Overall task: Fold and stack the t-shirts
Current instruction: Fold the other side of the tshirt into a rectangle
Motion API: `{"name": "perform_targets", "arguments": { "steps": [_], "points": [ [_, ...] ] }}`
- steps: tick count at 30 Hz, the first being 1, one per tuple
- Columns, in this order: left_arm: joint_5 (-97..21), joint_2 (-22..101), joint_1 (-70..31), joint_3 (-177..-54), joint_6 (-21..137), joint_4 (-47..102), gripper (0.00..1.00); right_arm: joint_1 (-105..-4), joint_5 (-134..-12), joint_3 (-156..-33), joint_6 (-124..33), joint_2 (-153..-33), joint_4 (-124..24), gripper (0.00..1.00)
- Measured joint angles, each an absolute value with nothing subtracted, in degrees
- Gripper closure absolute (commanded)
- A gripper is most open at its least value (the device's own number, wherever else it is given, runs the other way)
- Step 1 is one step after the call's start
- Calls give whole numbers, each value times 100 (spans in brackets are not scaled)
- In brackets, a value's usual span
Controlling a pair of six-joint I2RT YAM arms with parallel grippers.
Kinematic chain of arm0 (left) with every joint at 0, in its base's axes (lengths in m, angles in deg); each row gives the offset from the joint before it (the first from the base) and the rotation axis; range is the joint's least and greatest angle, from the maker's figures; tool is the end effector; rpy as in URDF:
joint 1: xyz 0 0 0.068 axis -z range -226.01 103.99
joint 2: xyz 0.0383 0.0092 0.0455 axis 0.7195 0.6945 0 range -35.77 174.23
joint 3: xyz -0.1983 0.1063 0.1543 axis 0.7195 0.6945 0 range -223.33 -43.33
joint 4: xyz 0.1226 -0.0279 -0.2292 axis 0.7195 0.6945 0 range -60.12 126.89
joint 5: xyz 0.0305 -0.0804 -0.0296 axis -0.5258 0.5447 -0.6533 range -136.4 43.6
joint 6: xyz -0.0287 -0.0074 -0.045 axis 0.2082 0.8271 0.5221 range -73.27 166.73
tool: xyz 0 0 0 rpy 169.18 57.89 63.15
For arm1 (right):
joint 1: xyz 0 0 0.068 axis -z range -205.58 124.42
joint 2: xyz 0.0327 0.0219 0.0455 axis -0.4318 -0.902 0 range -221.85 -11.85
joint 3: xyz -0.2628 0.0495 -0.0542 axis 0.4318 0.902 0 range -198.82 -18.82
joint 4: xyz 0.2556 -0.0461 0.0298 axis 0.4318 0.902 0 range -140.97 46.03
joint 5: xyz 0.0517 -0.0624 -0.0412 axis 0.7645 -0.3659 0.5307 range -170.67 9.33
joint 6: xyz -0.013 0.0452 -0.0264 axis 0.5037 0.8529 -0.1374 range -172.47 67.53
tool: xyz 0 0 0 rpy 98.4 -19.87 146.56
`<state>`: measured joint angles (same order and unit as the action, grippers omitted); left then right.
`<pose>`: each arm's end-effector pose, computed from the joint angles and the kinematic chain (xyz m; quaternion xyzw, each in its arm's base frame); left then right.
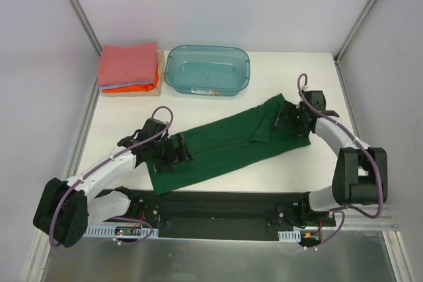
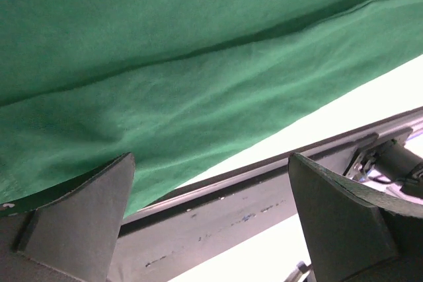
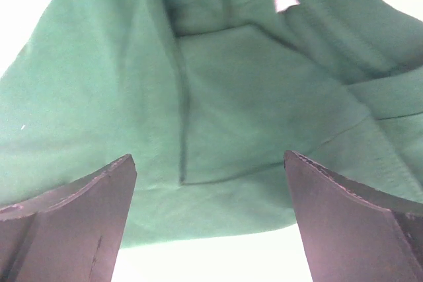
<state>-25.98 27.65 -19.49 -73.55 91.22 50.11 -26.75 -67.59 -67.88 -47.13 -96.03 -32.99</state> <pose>0.1767 -0.1021 0.1794 -0.0910 0.9317 -0.3164 0.1537 0.2932 0.0139 0.1974 -0.0018 0.9431 0.1257 0.3078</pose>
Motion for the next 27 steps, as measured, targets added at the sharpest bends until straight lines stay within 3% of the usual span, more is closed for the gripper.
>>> {"name": "perform_targets", "arguments": {
  "steps": [11, 20, 27],
  "points": [
    [-3476, 3087, -2609, -7987, 8919, 5656, 1, -4078, -7036, -6794, -4568, -9214, -3172, 4],
    [-3518, 3462, -2775, -7987, 8759, 5779, 1, -4522, -7108, -6847, -4433, -10040, -3247, 4],
    [-3566, 3447, -2775, -7899, 8757, 5779, 1, -4830, -7146, -7677, -4385, -10521, -3212, 4]
  ]
}}
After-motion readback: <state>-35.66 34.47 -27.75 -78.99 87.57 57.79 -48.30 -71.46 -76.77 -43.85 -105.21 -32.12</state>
